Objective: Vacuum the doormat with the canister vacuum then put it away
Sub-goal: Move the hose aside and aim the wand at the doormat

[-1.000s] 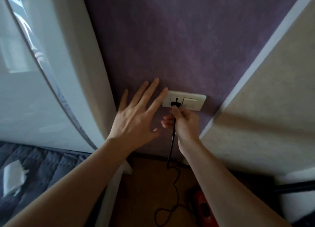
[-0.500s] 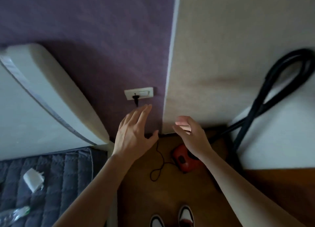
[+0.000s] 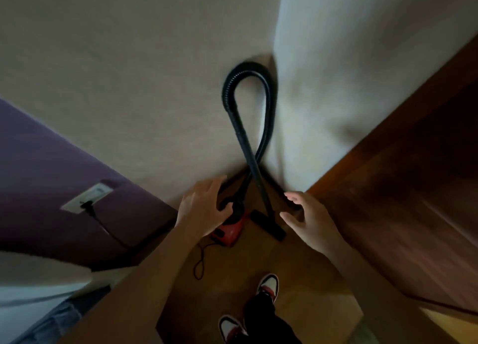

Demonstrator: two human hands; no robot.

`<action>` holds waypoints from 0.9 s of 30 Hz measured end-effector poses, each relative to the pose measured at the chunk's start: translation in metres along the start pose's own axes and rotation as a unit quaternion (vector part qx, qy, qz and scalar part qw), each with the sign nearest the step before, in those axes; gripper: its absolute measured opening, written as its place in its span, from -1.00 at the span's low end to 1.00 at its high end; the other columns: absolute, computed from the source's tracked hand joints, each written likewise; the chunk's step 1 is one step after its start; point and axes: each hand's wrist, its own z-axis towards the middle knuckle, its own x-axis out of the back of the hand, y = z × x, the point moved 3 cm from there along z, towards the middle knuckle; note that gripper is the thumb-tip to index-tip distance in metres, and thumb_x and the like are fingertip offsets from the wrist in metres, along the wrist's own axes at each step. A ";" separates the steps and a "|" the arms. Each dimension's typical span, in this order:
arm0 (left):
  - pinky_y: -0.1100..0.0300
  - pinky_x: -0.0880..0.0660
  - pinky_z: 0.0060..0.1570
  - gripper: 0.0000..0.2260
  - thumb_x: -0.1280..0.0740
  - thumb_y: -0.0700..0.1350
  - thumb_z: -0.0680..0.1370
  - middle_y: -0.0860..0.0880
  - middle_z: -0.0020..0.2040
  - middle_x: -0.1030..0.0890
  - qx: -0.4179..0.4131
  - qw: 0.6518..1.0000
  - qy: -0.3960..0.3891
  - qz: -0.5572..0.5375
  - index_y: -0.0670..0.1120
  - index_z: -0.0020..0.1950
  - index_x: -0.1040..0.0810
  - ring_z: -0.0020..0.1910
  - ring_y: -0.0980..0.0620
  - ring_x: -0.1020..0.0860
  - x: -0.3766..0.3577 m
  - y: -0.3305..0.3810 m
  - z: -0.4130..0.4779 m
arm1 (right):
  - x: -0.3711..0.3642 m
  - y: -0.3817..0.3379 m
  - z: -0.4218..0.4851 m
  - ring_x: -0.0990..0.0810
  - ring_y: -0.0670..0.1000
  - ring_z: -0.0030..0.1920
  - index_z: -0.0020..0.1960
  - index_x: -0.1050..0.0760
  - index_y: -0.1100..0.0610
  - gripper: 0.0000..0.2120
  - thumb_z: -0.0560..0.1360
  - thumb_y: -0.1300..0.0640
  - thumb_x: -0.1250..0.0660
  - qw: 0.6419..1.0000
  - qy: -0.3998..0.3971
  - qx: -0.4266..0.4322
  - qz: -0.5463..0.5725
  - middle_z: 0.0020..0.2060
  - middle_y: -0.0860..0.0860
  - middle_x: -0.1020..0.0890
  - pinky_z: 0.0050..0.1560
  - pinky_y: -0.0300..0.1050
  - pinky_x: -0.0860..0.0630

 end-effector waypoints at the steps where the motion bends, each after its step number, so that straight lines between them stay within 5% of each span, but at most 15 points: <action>1: -0.06 -0.37 0.39 -0.39 -0.32 0.20 0.53 -0.03 0.44 -0.44 -0.019 1.000 -0.011 0.020 0.07 0.54 -0.26 0.42 -0.07 -0.38 -0.006 0.010 0.014 | 0.005 0.016 0.000 -0.52 -0.09 0.30 0.43 -0.47 0.08 -0.53 0.56 0.02 -0.44 1.000 0.009 -0.012 0.007 0.28 -0.04 -0.57 0.31 -0.12 -0.47; 14: -0.07 -0.39 0.34 -0.43 -0.28 0.22 0.50 -0.06 0.32 -0.57 -0.275 0.926 -0.103 0.237 -0.03 0.44 -0.45 0.31 -0.10 -0.50 -0.076 0.064 0.178 | -0.020 0.126 0.021 -0.53 -0.09 0.23 0.38 -0.51 0.05 -0.50 0.49 0.02 -0.54 0.987 0.086 -0.132 0.043 0.21 -0.06 -0.57 0.22 -0.12 -0.48; 21: -0.05 -0.42 0.25 -0.53 -0.30 0.23 0.49 -0.04 0.20 -0.59 -0.374 0.853 -0.129 0.341 -0.03 0.28 -0.53 0.19 -0.11 -0.53 -0.109 0.048 0.249 | -0.079 0.137 0.059 -0.47 -0.16 0.22 0.39 -0.48 0.01 -0.50 0.50 -0.04 -0.50 0.972 0.156 -0.154 0.085 0.19 -0.15 -0.50 0.22 -0.22 -0.37; 27: -0.01 -0.51 0.05 -0.52 -0.26 0.28 0.47 -0.01 0.16 -0.59 -0.429 0.802 -0.149 0.388 0.01 0.26 -0.52 0.10 -0.07 -0.56 -0.130 0.031 0.274 | -0.128 0.143 0.072 -0.50 -0.21 0.14 0.35 -0.49 -0.04 -0.50 0.47 -0.09 -0.52 0.959 0.192 -0.175 0.117 0.15 -0.15 -0.54 0.09 -0.56 -0.33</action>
